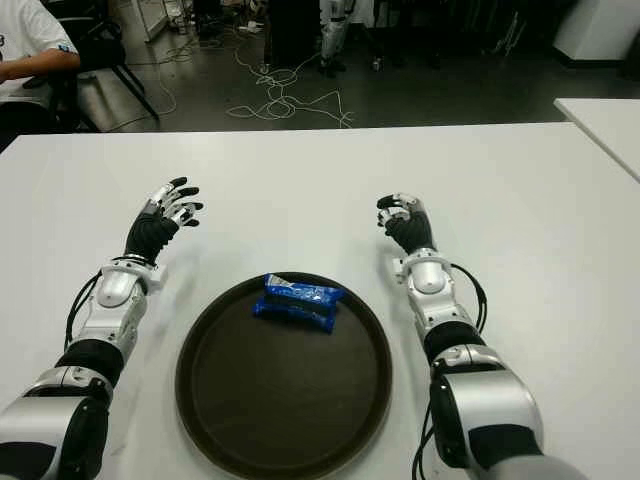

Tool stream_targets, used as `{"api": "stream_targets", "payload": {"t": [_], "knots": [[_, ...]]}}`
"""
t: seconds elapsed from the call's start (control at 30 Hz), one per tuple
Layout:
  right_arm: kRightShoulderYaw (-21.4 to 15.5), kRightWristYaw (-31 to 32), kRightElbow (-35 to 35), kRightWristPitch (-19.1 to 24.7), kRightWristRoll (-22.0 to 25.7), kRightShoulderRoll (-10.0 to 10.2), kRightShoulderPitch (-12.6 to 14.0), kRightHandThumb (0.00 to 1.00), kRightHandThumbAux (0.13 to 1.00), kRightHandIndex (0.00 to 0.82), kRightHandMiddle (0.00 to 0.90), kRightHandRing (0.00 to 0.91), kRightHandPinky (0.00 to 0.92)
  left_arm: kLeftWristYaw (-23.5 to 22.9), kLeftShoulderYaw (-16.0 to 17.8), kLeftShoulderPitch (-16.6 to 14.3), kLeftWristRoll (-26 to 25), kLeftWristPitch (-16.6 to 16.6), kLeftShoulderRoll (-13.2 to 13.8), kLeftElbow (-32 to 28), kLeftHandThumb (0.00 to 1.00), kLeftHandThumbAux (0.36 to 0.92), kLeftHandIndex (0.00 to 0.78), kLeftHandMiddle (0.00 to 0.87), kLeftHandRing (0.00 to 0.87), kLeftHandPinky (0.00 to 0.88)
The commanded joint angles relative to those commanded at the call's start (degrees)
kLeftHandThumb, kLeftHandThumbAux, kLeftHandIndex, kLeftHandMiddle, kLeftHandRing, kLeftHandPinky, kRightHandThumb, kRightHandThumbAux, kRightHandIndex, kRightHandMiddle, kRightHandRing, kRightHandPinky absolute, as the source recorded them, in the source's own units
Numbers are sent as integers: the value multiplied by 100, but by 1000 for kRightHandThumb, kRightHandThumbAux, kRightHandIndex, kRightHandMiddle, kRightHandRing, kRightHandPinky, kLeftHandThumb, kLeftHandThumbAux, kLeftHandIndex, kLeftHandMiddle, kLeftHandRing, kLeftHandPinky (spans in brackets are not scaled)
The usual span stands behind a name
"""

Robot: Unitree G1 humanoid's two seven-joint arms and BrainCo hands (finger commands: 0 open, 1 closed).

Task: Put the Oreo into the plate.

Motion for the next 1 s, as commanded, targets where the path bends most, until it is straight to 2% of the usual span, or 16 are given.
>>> {"api": "stream_targets", "payload": {"t": [0.37,0.77,0.83,0.9,1.0], "knots": [[-1,5,-295,-202,50,36,179,671,730,410,428,475,533,11,-23,62,22,8,13,-75,175,594,116,209,248,332],[-129,159,-1174,-190,322,165,638,673,729,408,417,473,537,-170,66,250,-176,-72,-89,-289,168,595,118,205,253,337],[-134,201,-1485,-119,377,189,808,672,730,407,413,469,533,-203,79,324,-217,-96,-128,-390,163,595,120,201,251,340],[-135,311,-2084,-39,470,194,1223,672,730,406,410,467,533,-221,103,405,-285,-137,-189,-517,160,598,121,198,251,343],[-145,442,-2784,159,561,198,1656,670,731,404,401,463,532,-233,120,474,-349,-152,-238,-642,162,601,123,196,250,349]]}}
